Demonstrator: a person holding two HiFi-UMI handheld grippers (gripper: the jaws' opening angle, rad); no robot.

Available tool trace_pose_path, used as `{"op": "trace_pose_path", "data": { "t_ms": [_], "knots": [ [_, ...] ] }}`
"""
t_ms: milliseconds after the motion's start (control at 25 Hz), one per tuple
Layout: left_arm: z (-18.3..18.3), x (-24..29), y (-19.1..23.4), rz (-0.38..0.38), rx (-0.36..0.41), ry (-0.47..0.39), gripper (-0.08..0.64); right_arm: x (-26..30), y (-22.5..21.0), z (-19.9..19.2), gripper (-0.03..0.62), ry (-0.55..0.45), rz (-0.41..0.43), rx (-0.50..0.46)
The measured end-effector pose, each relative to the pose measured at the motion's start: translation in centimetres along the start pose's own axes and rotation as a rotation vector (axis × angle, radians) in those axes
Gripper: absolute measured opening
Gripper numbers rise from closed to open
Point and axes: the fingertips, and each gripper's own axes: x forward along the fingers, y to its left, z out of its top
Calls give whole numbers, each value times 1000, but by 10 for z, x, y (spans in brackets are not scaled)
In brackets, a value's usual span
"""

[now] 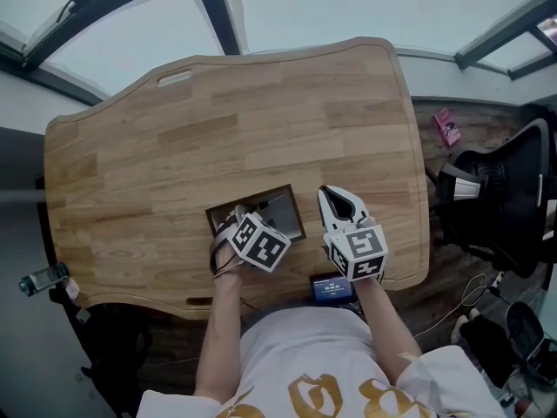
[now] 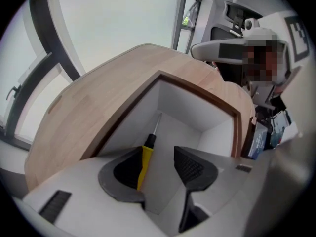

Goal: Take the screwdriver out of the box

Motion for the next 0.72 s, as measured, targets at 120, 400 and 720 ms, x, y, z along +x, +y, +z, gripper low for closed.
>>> {"op": "trace_pose_path", "data": {
  "t_ms": [120,400,720],
  "knots": [
    [1,2,3,40,36,-2,204,-1,-2,-1,32,1,-2,4],
    [-7,13,-8,-60,38,73,211,-6,-7,-6,32,4,-16,31],
    [-10,17,-11,-110,27,106,210,-2,-4,-8,32,11,-9,37]
  ]
}}
